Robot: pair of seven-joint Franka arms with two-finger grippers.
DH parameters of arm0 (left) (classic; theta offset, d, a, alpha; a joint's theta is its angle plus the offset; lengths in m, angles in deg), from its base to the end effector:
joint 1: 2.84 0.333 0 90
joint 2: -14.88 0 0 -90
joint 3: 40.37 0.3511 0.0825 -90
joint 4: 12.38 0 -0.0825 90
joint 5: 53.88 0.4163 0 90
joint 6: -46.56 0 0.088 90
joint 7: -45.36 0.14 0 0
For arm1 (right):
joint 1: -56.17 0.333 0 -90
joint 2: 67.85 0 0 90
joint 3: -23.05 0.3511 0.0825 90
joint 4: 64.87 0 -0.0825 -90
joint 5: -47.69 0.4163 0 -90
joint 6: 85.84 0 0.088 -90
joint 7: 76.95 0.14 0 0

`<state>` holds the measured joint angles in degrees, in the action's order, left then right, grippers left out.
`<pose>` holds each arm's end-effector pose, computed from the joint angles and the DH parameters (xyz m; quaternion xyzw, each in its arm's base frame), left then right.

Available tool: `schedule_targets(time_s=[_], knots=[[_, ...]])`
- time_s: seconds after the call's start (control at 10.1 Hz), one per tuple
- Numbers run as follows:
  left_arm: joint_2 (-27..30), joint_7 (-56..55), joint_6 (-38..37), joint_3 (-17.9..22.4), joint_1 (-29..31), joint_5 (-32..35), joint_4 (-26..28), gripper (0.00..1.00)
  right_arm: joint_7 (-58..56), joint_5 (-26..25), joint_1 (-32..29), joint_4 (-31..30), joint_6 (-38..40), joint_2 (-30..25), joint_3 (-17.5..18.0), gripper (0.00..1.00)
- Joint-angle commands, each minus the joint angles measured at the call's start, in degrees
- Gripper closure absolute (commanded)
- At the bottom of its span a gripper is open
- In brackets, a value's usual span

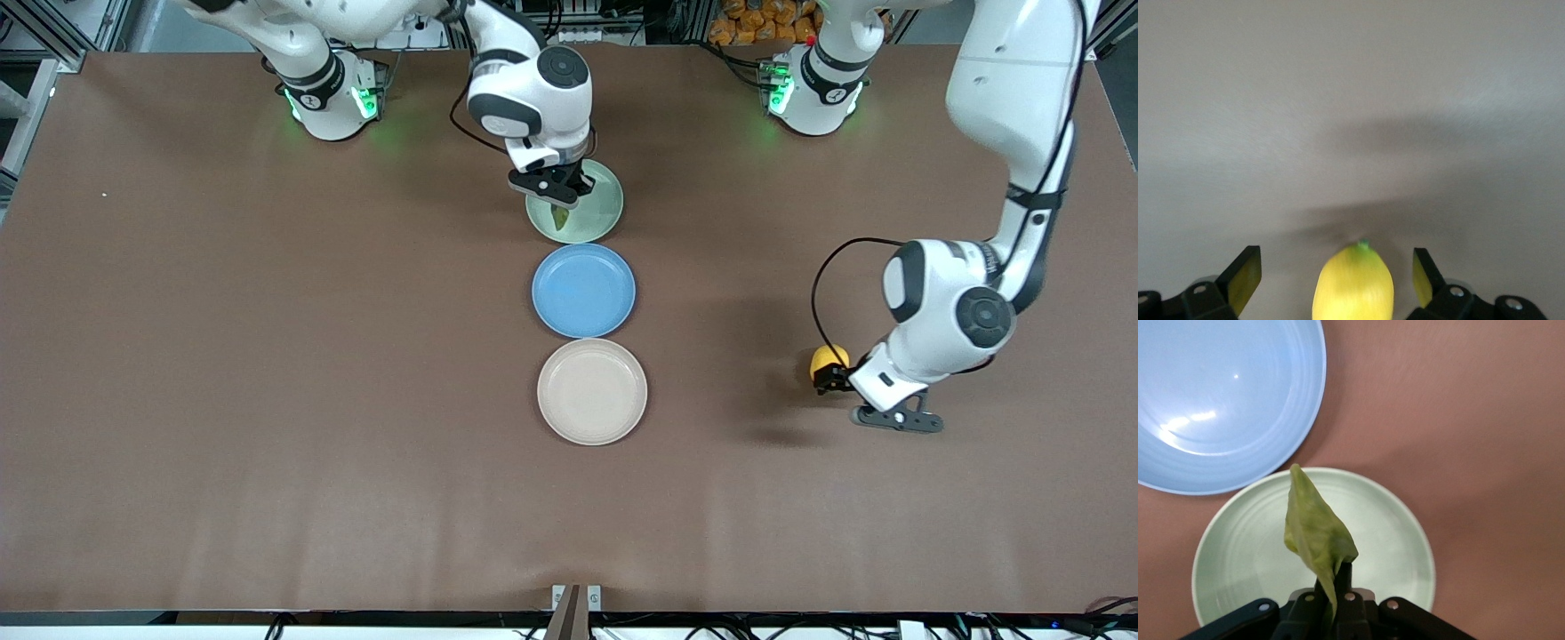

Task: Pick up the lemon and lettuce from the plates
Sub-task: 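Lower the lemon onto the table while the right gripper grasps the lettuce, then open the left gripper and withdraw while the right gripper lifts the lettuce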

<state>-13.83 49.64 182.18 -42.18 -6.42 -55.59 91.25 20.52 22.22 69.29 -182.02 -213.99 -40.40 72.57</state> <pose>0.6971 -0.0654 0.2473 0.9968 -0.0718 0.0285 0.0185 0.3080 0.5292 0.2486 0.9837 -0.1752 -0.0195 0.0344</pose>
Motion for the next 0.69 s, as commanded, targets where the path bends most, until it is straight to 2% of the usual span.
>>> schedule_targets(time_s=[0.0, 0.2, 0.39, 0.49, 0.59], knots=[[3.4, 0.5, -12.9, 1.0, 0.5, -0.4, -8.4, 0.00, -11.4, 9.0, -5.0, -1.6, 3.9, -9.1, 0.8, 1.00], [4.8, 0.5, -22.1, 1.9, 2.2, -0.2, -17.3, 0.00, -20.0, 13.3, -10.1, -1.5, 5.8, -13.6, 0.8, 1.00], [9.0, 0.2, -26.3, 2.1, 2.6, -0.1, -19.8, 0.00, -29.9, 16.5, -15.7, -1.3, 8.8, -16.9, 0.3, 1.00], [11.0, 0.1, -28.0, 3.1, 2.4, -0.2, -19.9, 0.00, -35.4, 17.6, -17.7, -1.3, 9.7, -18.2, -1.2, 1.00], [12.8, -0.1, -30.0, 3.1, 2.5, -0.3, -19.8, 0.00, -41.2, 17.7, -17.7, -1.3, 12.0, -19.4, -5.3, 1.00]])
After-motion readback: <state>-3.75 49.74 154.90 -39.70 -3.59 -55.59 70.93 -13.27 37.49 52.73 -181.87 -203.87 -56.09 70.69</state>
